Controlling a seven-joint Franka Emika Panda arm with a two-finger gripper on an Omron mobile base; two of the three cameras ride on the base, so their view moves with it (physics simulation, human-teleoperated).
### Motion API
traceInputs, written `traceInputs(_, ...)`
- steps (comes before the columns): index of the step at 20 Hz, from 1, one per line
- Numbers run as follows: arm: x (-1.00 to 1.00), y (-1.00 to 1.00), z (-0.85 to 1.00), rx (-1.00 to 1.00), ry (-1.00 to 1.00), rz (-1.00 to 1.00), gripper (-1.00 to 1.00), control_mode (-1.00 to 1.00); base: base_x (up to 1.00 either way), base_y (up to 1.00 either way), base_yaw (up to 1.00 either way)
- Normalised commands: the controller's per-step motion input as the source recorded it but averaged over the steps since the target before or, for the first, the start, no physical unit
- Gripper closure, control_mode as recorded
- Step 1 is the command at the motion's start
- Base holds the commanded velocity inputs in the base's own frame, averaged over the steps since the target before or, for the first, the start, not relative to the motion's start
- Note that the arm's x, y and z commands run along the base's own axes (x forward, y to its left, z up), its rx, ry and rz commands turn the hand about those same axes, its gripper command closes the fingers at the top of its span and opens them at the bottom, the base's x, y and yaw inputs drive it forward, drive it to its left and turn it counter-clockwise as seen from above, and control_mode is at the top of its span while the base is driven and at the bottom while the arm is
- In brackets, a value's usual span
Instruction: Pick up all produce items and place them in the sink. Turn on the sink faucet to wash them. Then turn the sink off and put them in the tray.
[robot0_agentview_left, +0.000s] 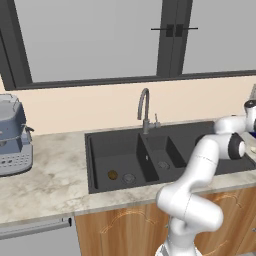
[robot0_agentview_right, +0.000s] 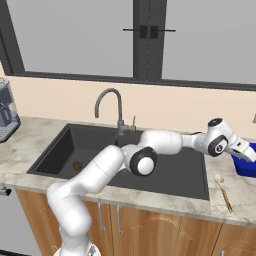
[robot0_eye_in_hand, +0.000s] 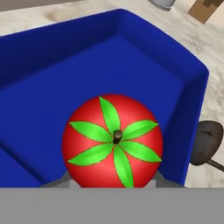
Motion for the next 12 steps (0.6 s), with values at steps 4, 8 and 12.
traceInputs(4, 0.0, -0.06, -0.16, 0.01, 0.04, 0.0, -1.0, -1.0, 0.0, 0.0, 0.0)
traceInputs(8, -0.02, -0.06, -0.02, 0.03, 0.01, 0.0, -1.0, -1.0, 0.0, 0.0, 0.0)
traceInputs(12, -0.13, 0.0, 0.16, 0.08, 0.0, 0.0, -1.0, -1.0, 0.0, 0.0, 0.0)
